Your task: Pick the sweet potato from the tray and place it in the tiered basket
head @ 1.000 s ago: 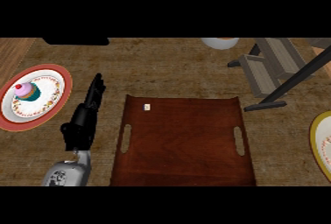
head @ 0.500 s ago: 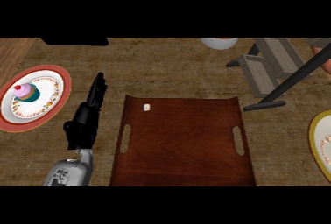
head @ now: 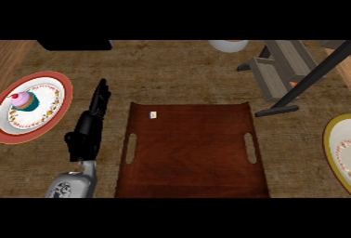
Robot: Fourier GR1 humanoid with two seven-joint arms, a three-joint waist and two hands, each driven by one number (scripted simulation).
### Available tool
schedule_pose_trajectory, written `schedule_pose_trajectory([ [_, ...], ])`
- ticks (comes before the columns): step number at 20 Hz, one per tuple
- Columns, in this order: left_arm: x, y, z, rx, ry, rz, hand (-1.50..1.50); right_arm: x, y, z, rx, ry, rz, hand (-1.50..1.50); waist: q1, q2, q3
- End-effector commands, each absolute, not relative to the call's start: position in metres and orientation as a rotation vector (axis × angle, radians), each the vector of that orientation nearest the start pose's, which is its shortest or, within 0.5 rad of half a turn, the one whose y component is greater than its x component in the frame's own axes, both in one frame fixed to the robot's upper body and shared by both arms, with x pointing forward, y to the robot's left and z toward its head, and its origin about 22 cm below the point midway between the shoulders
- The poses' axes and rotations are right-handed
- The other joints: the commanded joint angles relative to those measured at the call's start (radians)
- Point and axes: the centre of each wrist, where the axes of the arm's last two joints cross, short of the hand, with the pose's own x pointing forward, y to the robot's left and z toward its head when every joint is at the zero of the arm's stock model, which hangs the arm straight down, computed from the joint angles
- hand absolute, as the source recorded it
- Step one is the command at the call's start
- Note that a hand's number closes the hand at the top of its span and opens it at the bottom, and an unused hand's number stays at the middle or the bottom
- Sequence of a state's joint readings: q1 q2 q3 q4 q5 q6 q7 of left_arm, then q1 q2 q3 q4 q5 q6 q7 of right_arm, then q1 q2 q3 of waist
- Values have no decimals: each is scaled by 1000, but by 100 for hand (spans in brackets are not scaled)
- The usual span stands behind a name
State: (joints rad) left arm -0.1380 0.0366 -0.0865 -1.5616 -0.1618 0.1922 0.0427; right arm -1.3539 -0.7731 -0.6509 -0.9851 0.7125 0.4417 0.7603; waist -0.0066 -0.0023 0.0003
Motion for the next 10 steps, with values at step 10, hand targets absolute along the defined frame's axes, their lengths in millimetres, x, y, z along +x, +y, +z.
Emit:
schedule_pose_trajectory([
  [10, 254, 216, 29, 204, -1649, -82, 0, 175, -567, 409, -844, -1386, -181, -150, -29, -7, 3],
])
